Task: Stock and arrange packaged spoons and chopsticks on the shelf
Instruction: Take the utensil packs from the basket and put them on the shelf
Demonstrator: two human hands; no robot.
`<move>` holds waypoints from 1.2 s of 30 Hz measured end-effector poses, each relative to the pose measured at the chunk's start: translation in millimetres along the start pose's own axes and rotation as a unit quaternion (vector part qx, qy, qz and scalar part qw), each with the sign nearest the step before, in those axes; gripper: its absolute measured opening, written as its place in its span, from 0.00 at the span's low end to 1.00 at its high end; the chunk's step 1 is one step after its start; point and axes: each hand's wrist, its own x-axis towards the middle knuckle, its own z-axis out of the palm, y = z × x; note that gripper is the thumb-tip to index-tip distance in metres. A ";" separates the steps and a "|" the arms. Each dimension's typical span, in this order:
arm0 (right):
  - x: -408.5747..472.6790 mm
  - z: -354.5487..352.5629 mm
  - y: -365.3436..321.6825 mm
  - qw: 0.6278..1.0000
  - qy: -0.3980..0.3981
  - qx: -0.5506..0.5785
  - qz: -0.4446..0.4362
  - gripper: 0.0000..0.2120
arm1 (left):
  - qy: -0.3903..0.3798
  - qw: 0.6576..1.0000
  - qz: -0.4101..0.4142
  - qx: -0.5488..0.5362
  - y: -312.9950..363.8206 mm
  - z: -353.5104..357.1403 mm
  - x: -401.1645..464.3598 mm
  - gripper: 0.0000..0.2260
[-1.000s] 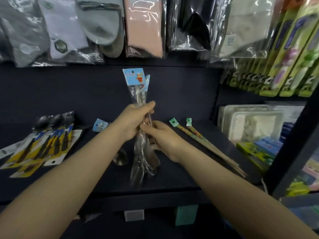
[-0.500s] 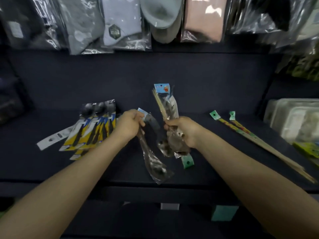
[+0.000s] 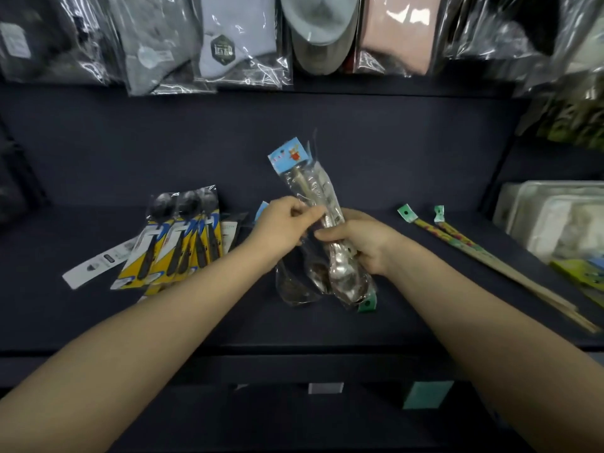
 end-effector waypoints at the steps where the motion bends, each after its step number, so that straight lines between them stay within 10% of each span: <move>1: 0.3 3.4 -0.3 1.000 -0.002 -0.014 -0.010 0.11 | -0.002 1.000 0.002 -0.010 3.0 1.9 -0.9 0.10; 13: 10.7 -10.9 4.5 0.994 0.062 0.050 0.077 0.06 | 0.043 0.961 -0.111 -0.249 -5.6 -39.6 -19.1 0.08; 19: 28.2 8.3 4.0 0.982 0.124 -0.117 0.079 0.09 | 0.056 0.992 -0.083 -0.077 -18.1 -35.7 -20.5 0.02; 26: 13.6 -0.1 -16.6 0.990 0.135 -0.052 0.001 0.06 | 0.048 0.958 0.017 0.281 -19.5 -29.4 -16.2 0.27; 32: -31.0 7.4 -31.2 0.999 -0.018 0.031 -0.018 0.05 | -0.057 0.981 -0.025 -0.182 24.5 -7.5 -26.4 0.11; 36: -40.6 12.6 -24.3 0.999 -0.005 -0.002 -0.035 0.05 | -0.024 0.977 -0.057 -0.206 34.5 -0.8 -30.2 0.09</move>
